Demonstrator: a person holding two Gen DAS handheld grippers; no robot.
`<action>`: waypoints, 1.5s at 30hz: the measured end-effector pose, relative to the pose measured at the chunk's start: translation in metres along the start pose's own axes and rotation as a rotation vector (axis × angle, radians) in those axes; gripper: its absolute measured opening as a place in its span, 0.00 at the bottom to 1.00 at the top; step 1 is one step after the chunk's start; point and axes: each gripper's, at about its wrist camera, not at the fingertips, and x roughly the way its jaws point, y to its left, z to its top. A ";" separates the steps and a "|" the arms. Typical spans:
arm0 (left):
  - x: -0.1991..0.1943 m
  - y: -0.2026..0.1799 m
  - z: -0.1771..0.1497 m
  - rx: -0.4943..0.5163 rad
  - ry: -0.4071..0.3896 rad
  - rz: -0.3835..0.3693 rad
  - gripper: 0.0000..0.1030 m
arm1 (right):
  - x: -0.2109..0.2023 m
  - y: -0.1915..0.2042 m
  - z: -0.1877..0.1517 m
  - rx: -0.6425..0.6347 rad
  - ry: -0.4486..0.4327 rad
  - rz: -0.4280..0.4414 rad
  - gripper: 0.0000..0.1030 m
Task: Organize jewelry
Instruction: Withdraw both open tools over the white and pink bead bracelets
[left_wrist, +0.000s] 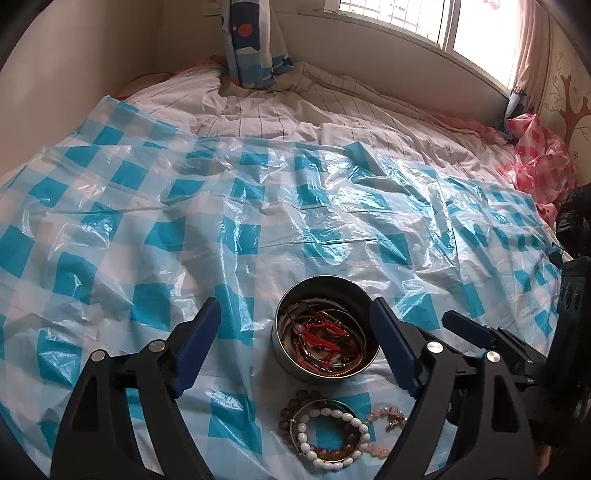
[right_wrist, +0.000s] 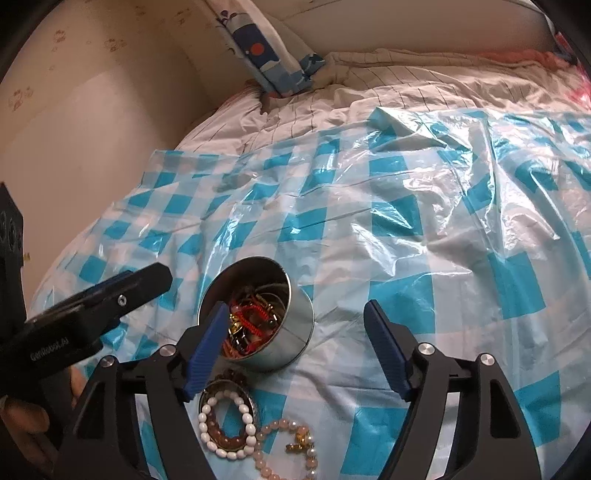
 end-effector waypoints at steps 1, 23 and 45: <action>0.000 0.000 0.000 -0.001 0.000 -0.002 0.77 | -0.002 0.001 0.000 -0.005 -0.003 -0.003 0.72; -0.024 -0.002 -0.020 0.009 -0.013 0.015 0.81 | -0.022 0.000 -0.026 -0.036 0.042 -0.056 0.75; -0.018 -0.002 -0.016 0.014 -0.004 0.031 0.84 | -0.011 0.001 -0.028 -0.050 0.060 -0.053 0.79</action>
